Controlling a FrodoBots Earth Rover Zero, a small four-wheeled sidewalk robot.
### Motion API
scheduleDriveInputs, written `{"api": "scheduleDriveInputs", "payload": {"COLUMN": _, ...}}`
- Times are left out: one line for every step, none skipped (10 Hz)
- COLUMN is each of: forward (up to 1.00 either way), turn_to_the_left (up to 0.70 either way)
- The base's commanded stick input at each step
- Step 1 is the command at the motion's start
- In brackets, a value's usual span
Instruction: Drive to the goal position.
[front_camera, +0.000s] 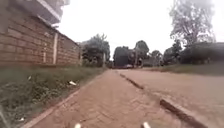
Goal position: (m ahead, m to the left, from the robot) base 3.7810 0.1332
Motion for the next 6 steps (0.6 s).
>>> {"api": "scheduleDriveInputs", "payload": {"forward": 0.5, "turn_to_the_left": 0.0}}
{"api": "scheduleDriveInputs", "payload": {"forward": 0.5, "turn_to_the_left": 0.0}}
{"api": "scheduleDriveInputs", "payload": {"forward": 0.5, "turn_to_the_left": 0.0}}
{"api": "scheduleDriveInputs", "payload": {"forward": 0.5, "turn_to_the_left": 0.0}}
{"api": "scheduleDriveInputs", "payload": {"forward": 0.5, "turn_to_the_left": 0.0}}
{"api": "scheduleDriveInputs", "payload": {"forward": 0.5, "turn_to_the_left": 0.0}}
